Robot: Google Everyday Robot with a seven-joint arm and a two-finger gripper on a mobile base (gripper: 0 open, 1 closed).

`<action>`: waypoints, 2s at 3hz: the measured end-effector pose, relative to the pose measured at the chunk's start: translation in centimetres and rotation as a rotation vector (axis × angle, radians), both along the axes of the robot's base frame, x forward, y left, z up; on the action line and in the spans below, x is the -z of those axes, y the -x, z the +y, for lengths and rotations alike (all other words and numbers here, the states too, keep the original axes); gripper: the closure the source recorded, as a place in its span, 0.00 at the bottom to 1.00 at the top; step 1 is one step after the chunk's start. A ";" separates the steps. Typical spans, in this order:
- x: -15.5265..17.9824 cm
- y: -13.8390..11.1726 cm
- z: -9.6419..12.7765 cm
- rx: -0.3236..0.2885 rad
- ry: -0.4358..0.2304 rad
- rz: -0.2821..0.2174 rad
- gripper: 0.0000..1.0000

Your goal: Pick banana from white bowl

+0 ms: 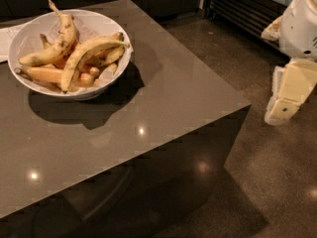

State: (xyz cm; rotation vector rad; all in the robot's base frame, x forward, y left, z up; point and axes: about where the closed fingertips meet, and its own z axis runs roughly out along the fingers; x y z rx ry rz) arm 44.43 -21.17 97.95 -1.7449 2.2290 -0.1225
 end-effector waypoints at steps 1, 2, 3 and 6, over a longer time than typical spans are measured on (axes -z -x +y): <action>-1.0 -1.8 2.0 -0.066 0.057 -0.018 0.00; -1.8 -4.3 5.1 -0.155 0.109 -0.045 0.00; -1.9 -4.4 5.2 -0.157 0.107 -0.052 0.00; -4.2 -8.3 12.7 -0.387 0.146 -0.145 0.00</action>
Offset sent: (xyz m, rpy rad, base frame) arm 0.0605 0.0776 0.0166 -0.1891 0.0058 0.2578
